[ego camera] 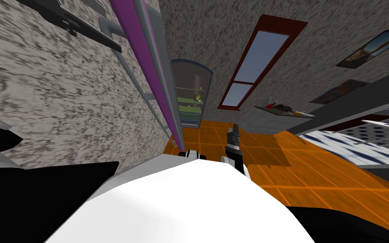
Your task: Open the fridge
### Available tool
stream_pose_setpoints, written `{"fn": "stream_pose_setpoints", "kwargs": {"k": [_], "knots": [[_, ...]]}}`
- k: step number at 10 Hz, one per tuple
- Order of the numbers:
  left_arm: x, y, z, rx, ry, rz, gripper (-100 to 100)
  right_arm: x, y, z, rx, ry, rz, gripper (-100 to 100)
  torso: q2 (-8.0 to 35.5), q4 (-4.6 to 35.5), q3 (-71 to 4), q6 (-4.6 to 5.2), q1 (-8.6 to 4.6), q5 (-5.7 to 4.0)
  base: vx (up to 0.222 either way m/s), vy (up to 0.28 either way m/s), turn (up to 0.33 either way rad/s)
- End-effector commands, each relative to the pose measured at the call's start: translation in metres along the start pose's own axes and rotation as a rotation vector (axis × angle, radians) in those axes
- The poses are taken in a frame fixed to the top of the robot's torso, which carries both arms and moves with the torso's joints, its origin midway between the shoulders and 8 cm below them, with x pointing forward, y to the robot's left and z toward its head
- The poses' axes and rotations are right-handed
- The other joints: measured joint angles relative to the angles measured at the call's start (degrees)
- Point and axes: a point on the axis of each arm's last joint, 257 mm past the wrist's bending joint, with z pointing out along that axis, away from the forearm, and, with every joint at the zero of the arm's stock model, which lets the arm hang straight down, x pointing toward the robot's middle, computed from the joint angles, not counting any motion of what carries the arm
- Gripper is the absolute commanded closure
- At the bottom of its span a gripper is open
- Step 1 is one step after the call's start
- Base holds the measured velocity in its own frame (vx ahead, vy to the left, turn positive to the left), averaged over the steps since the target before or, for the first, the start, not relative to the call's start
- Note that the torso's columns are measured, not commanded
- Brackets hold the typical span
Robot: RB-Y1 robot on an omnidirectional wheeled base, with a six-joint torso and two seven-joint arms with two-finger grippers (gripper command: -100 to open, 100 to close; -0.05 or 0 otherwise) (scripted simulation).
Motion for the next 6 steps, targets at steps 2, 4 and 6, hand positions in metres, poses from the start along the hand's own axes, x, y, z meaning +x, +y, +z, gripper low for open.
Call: {"fn": "stream_pose_setpoints", "kwargs": {"k": [2, 4, 6], "knots": [[0.0007, 0.0046, 0.0015, -0.015, 0.0, 0.006, 100, 0.0, 0.0, 0.0, 0.0, 0.0, 0.0, 0, 0.0, 0.0, 0.0, 0.02, 0.01, -0.01, 0.027, -0.042, 0.0], [0.0007, 0.0046, 0.0015, -0.015, 0.0, 0.006, 100, 0.0, 0.0, 0.0, 0.0, 0.0, 0.0, 0, 0.1, 0.0, 0.0, 0.17, 0.09, -0.07, -0.004, 0.005, -0.006], [0.0007, 0.0046, 0.0015, -0.015, 0.0, 0.006, 100, 0.0, 0.0, 0.0, 0.0, 0.0, 0.0, 0, 0.0, 0.0, 0.0, 0.12, 0.07, -0.04, -0.006, 0.01, 0.004]]}}
